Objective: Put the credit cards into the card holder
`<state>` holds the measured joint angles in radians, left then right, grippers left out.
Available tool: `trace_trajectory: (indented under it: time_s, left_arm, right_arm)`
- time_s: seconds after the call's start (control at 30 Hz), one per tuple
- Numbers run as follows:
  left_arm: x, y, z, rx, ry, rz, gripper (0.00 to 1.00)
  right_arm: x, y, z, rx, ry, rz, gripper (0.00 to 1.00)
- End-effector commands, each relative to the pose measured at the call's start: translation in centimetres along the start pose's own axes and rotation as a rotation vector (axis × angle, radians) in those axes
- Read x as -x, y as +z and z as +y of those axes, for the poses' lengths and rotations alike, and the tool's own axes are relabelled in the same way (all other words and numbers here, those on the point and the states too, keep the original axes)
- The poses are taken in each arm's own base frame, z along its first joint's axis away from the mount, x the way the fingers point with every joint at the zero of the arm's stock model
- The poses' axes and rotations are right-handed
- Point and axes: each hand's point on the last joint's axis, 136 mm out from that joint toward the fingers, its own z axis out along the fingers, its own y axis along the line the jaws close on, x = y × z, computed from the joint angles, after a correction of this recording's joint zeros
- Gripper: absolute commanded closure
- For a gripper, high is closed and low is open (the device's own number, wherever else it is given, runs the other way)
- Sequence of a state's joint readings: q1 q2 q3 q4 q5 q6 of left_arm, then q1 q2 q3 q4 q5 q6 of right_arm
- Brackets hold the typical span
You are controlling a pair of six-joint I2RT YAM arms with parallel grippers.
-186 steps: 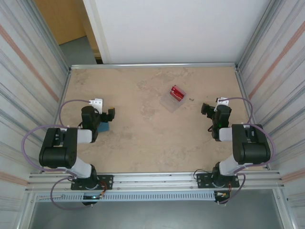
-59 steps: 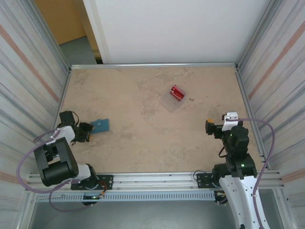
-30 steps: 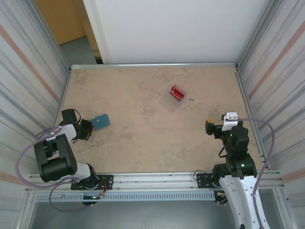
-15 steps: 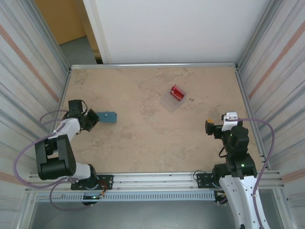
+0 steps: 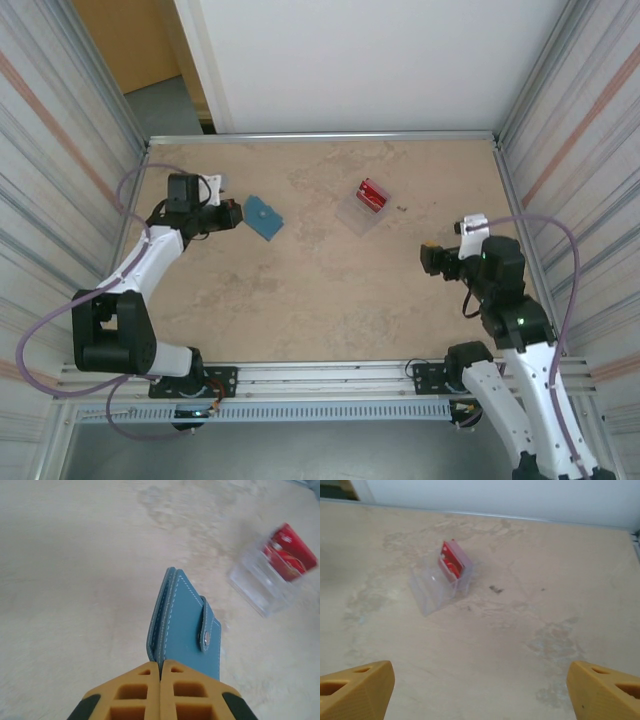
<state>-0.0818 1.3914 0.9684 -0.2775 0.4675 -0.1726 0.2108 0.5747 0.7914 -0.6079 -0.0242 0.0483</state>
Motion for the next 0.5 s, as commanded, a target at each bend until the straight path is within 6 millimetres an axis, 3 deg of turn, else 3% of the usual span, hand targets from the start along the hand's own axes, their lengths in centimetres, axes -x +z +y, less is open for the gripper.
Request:
trace_trajectory:
  time_s: [0.0, 0.17, 0.27, 0.37, 0.47]
  left_arm:
    - [0.7, -0.8, -4.9, -0.183, 0.203, 0.015, 0.99]
    - [-1.3, -0.7, -11.1, -0.368, 0.396, 0.108, 1.00]
    - [-2.8, -1.1, -14.2, -0.485, 0.437, 0.159, 0.99]
    - [-3.8, -1.7, -16.4, -0.602, 0.417, 0.194, 0.99]
    - [-4.3, -2.1, -17.4, -0.655, 0.409, 0.207, 0.98]
  right_arm:
    - [0.3, 0.4, 3.0, 0.134, 0.154, 0.105, 0.15]
    - [2.0, 1.7, 8.9, 0.355, 0.200, 0.132, 0.14]
    - [2.0, 2.6, 12.5, 0.486, 0.203, 0.173, 0.12]
    - [1.1, 3.8, 14.8, 0.566, 0.223, 0.224, 0.11]
    - [-0.1, 4.8, 16.1, 0.609, 0.233, 0.270, 0.10]
